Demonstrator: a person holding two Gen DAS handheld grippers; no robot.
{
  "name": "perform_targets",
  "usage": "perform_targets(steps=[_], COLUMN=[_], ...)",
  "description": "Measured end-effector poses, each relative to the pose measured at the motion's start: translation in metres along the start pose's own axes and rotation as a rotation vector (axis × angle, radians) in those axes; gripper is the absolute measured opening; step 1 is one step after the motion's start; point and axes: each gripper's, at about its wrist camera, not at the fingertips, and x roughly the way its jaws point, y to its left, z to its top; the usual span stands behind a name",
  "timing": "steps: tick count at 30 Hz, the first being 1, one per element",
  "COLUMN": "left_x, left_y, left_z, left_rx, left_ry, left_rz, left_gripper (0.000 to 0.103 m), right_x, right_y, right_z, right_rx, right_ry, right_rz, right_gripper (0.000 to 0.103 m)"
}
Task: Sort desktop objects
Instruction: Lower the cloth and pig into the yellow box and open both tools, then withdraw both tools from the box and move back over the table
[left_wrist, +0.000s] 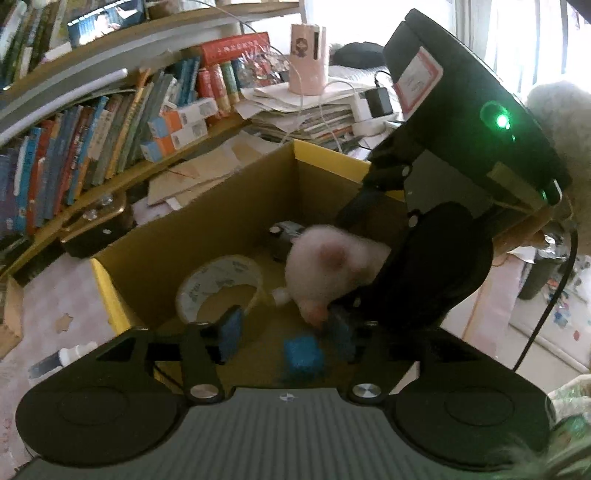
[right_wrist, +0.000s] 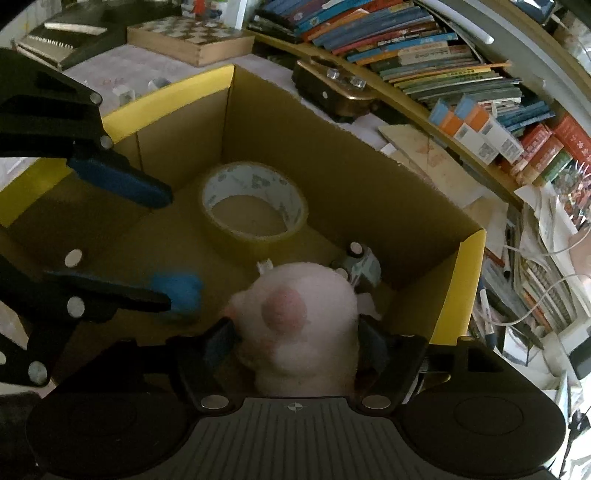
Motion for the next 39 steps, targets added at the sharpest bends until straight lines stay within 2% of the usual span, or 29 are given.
perform_targets(steps=[1,3,15,17,18,22,30,39], left_x=[-0.001,-0.006,-0.063,-0.076,-0.083,-0.113,-0.160,-0.194], left_y=[0.000,0.000,0.006,0.006,0.006,0.007,0.006,0.009], left_z=[-0.001,-0.001,0.008,0.011,0.011,0.007,-0.019,-0.064], left_rx=[0.000,0.007,-0.063,-0.078,-0.091,-0.185,-0.289,-0.290], left_ry=[-0.006,-0.023,-0.190,-0.223,-0.242,-0.308,-0.380,-0.401], left_rz=[0.010,0.047,0.124,0.145,0.157,0.188,0.200,0.200], left_gripper=[0.077,0.085,0.091,0.095,0.099,0.102,0.103,0.103], right_x=[0.000,-0.002,-0.062,-0.074,-0.081,-0.104,-0.150,-0.178], right_y=[-0.001,-0.003,-0.024,-0.024,-0.024,-0.021,0.008,0.050], right_z=[0.000,0.000,0.000,-0.003,-0.005,-0.016,-0.053,-0.086], right_rx=[0.008,0.023,0.163,0.183,0.197,0.263,0.401,0.572], right_ry=[-0.005,-0.019,-0.218,-0.252,-0.270,-0.341,-0.457,-0.472], right_rz=[0.007,0.003,0.001,-0.014,-0.024,-0.065,-0.200,-0.319], right_gripper=[0.083,0.087,0.087,0.087,0.087,0.090,0.093,0.093])
